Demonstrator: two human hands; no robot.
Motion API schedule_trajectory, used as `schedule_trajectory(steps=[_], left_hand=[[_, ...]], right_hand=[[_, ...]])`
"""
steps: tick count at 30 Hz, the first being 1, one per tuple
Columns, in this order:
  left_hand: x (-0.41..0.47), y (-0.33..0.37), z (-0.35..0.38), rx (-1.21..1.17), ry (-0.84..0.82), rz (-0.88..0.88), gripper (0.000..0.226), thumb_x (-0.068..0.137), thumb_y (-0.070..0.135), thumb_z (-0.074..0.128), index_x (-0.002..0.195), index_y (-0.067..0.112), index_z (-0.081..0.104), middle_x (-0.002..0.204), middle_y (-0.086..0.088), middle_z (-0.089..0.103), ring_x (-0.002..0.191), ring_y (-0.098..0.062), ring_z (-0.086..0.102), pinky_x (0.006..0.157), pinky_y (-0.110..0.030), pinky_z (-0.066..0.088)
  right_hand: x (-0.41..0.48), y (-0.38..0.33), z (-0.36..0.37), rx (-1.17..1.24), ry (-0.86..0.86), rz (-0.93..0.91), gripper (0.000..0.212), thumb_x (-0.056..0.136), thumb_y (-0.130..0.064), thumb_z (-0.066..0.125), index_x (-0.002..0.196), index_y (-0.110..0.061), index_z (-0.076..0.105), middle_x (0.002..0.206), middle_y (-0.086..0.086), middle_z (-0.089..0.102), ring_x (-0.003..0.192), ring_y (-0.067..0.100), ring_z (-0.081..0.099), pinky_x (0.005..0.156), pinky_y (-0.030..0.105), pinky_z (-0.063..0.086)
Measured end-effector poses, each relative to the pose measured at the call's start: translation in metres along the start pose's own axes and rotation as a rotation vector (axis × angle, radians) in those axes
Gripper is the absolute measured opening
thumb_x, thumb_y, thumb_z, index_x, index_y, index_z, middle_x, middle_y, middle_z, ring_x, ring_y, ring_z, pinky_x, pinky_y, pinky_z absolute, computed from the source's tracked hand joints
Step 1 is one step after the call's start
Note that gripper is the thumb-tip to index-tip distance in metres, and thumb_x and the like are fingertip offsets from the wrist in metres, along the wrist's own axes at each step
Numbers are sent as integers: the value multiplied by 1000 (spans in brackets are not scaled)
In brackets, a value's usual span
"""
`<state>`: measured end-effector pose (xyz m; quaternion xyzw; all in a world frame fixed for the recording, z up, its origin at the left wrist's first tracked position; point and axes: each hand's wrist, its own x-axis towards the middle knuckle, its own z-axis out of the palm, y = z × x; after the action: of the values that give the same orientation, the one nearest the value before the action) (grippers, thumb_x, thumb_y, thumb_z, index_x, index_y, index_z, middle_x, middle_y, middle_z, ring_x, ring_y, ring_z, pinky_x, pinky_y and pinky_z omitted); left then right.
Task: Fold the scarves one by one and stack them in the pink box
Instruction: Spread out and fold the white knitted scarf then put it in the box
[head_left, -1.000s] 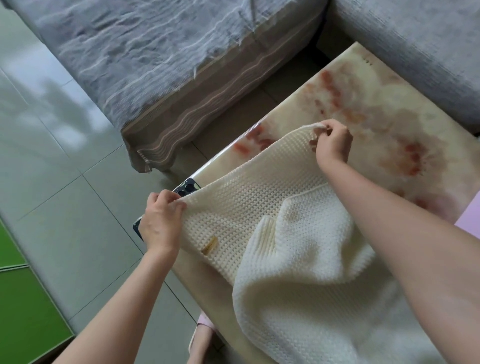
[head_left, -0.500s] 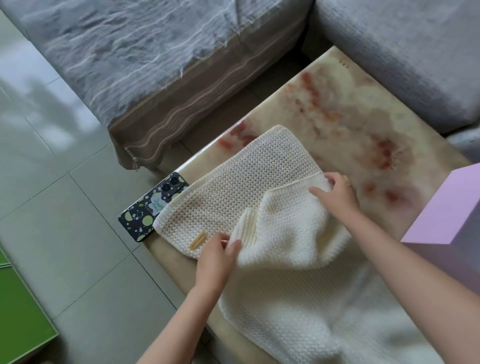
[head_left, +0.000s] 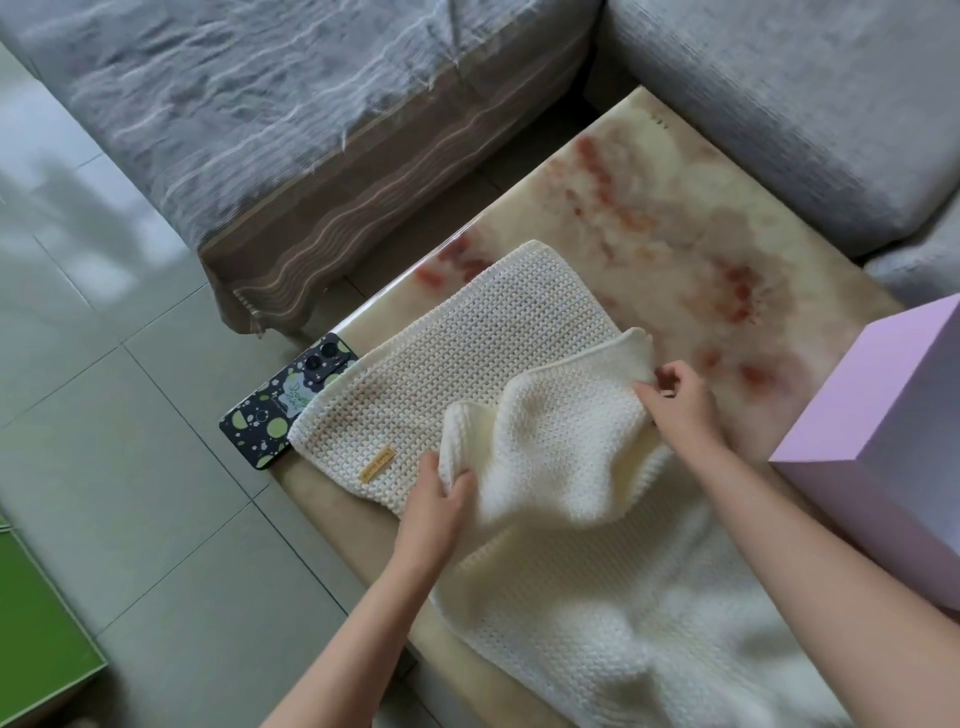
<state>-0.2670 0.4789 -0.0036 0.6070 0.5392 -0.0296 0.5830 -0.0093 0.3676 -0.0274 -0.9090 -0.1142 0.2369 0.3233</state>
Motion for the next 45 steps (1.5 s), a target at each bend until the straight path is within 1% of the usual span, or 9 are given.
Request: schedule_trajectory(steps=[3, 7, 11, 15, 19, 28, 34, 39, 45], left_hand=[[-27, 14, 28, 18, -119, 90, 18, 93, 28, 50, 110, 28, 44, 98, 8, 62, 87, -12, 60, 80, -33, 50], [-70, 28, 82, 4, -336, 126, 35, 94, 24, 49, 125, 33, 34, 103, 3, 65, 87, -12, 64, 77, -28, 52], [-91, 30, 119, 21, -422, 225, 64, 91, 13, 50, 146, 34, 24, 142, 11, 44, 128, -7, 44, 111, -35, 34], [-103, 32, 141, 6, -429, 208, 49, 86, 24, 53, 134, 31, 45, 126, 8, 58, 117, -10, 53, 104, -40, 41], [-138, 30, 169, -22, -558, 203, 41, 88, 14, 54, 114, 46, 52, 109, 11, 65, 100, -7, 62, 92, -32, 51], [-255, -4, 298, 102, -824, 252, 50, 80, 30, 55, 127, 44, 45, 121, 17, 59, 112, -5, 56, 101, -40, 44], [-323, -23, 385, 222, -928, 341, 52, 91, 17, 53, 137, 35, 38, 130, 15, 53, 119, -4, 48, 103, -30, 39], [-359, -46, 438, 272, -939, 353, 52, 88, 15, 56, 134, 35, 40, 124, 20, 51, 114, -3, 49, 97, -26, 40], [-407, -91, 501, 309, -1000, 331, 52, 87, 15, 56, 132, 36, 41, 131, 9, 53, 121, -12, 49, 103, -36, 41]], right_hand=[[-23, 15, -20, 73, 35, -5, 12, 84, -9, 62, 91, -14, 54, 76, -5, 59, 68, 23, 58, 61, 46, 55], [-51, 55, -70, 149, 50, 45, 23, 89, -1, 56, 107, -15, 56, 90, 2, 60, 70, 20, 57, 41, 28, 52], [-74, 87, -122, 298, 90, 125, 30, 90, 7, 54, 110, -15, 60, 98, 9, 58, 79, 25, 58, 40, 22, 52], [-96, 106, -157, 372, 81, 178, 29, 91, 10, 47, 100, -14, 61, 105, 12, 58, 85, 29, 59, 43, 25, 55], [-126, 135, -188, 398, 114, 213, 34, 90, 11, 47, 87, -17, 66, 104, 9, 60, 92, 25, 59, 49, 27, 57], [-229, 253, -308, 511, 249, 274, 38, 86, 19, 47, 92, -12, 68, 107, 16, 62, 97, 27, 63, 70, 24, 59], [-296, 342, -374, 531, 376, 315, 37, 85, 23, 44, 97, -4, 66, 97, 9, 65, 91, 22, 63, 63, 16, 55], [-330, 414, -402, 506, 450, 328, 46, 82, 22, 49, 87, -18, 71, 101, 4, 69, 93, 13, 65, 71, 21, 57], [-370, 486, -422, 446, 564, 378, 38, 78, 19, 57, 90, -15, 71, 91, -2, 68, 89, 13, 63, 71, 15, 56]])
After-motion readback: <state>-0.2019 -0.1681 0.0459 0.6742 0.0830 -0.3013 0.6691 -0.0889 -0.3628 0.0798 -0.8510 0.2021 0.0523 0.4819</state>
